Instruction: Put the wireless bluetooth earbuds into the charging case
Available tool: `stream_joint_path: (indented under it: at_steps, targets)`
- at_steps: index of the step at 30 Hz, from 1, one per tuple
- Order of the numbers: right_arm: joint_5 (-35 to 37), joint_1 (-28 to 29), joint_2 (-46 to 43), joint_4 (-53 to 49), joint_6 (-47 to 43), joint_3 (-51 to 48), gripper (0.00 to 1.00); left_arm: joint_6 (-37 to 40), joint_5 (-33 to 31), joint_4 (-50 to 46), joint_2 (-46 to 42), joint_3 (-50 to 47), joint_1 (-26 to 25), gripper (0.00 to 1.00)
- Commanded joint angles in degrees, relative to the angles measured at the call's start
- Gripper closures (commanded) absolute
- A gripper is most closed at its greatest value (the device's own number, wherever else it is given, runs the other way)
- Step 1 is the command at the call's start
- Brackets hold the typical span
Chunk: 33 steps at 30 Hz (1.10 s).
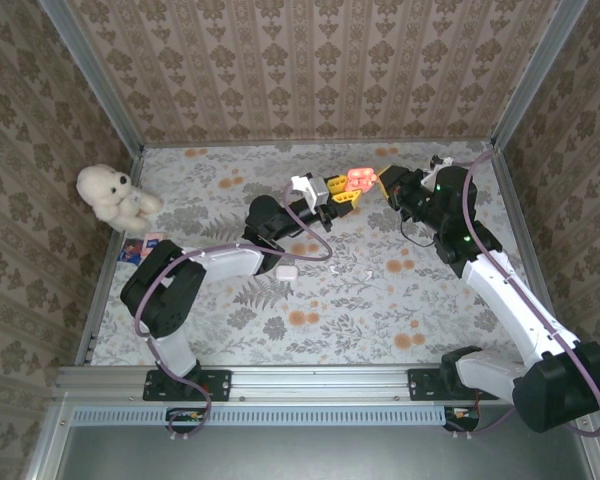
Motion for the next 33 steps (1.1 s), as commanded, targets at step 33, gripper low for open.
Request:
stream_joint_path:
  at_steps: [33]
  targets:
    - [1.8,1.6,-6.3,-11.4,-9.4,7.3,0.60,0.0,-0.3,3.1,-1.3,0.0,-0.8,1.00]
